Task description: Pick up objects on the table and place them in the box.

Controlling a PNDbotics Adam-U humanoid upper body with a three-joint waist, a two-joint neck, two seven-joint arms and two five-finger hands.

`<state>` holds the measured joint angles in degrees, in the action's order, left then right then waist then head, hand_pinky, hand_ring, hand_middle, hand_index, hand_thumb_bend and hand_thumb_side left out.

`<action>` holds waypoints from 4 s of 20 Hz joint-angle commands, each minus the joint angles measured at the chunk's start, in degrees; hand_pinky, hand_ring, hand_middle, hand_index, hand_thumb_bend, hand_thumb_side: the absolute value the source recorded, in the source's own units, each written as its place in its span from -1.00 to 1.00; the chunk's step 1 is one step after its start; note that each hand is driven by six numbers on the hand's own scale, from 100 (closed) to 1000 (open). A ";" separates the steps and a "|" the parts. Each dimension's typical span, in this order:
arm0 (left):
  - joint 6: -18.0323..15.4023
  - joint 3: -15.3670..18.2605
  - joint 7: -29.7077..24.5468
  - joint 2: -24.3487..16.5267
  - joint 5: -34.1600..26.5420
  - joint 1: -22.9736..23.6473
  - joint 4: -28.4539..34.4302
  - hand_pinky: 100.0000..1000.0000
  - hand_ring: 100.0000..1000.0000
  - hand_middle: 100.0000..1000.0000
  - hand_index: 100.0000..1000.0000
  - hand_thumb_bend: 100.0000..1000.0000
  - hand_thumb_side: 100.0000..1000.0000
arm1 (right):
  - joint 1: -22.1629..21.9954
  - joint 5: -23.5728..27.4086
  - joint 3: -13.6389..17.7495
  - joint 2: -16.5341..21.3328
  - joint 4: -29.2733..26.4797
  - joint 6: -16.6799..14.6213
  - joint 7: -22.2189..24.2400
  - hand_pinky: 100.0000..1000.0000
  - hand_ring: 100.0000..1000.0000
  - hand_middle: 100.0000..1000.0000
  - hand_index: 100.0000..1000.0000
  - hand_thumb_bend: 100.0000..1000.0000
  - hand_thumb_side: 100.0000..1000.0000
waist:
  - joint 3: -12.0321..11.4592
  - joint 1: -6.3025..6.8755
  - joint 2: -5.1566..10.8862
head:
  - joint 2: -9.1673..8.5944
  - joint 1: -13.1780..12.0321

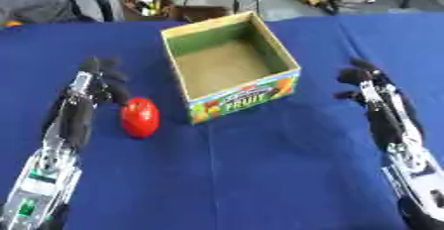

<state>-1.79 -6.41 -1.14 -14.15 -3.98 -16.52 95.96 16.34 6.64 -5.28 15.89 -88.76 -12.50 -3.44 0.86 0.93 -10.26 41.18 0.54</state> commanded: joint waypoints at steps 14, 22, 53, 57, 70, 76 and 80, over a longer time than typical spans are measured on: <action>-0.27 0.58 -0.47 -1.56 1.62 -1.05 1.51 -0.10 -0.01 0.13 0.65 -0.73 1.00 | 0.58 0.07 0.35 0.89 -1.51 -0.03 0.02 0.15 0.52 0.38 0.76 -1.00 0.31 | 0.06 -0.29 0.72 | -0.60 -0.24; -2.34 1.71 -11.86 -4.44 28.40 -4.94 3.78 0.25 0.34 0.44 0.64 -0.32 0.46 | 0.38 0.18 0.31 0.93 -1.46 0.00 0.07 0.15 0.52 0.38 0.76 -1.00 0.31 | -0.05 -0.27 1.16 | -0.53 -0.22; 1.14 1.27 -34.40 -1.55 77.60 -16.72 -15.09 0.17 0.24 0.32 0.55 0.36 0.84 | 0.18 0.29 0.09 0.74 -1.34 0.02 0.28 0.15 0.52 0.38 0.76 -1.00 0.31 | 0.94 -0.34 1.30 | -2.30 0.53; 1.10 1.25 -33.90 -1.26 77.65 -16.74 -17.03 -0.07 0.09 0.23 0.53 0.31 0.75 | 0.18 0.26 0.11 0.75 -1.30 0.00 0.26 0.15 0.52 0.38 0.76 -1.00 0.31 | 0.93 -0.33 1.26 | -2.27 0.52; 1.48 1.39 -34.66 -1.39 74.94 -16.99 -17.39 -0.88 -0.63 -0.15 0.40 -1.00 -0.48 | 0.20 0.28 0.16 0.76 -1.26 -0.01 0.26 0.15 0.52 0.38 0.76 -1.00 0.31 | 0.81 -0.40 1.37 | -2.29 0.44; 0.17 1.56 -36.65 -2.58 72.70 -17.65 -12.32 -0.91 -0.66 -0.18 0.39 -1.00 -0.60 | 0.12 0.24 0.18 0.73 -1.20 -0.01 0.26 0.15 0.52 0.38 0.76 -1.00 0.31 | 0.77 -0.34 1.47 | -2.25 0.44; 0.05 1.57 -37.83 -2.89 71.96 -17.93 -10.24 -0.98 -0.72 -0.20 0.37 -1.00 -0.64 | 0.06 0.23 0.18 0.70 -1.16 0.00 0.26 0.15 0.52 0.38 0.76 -1.00 0.31 | 0.85 -0.33 1.60 | -2.16 0.43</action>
<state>-1.72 -5.37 -38.51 -15.66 68.39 -33.20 84.02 16.05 6.66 -5.31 15.88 -88.77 -12.37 -3.29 1.70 0.61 -9.63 39.62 1.05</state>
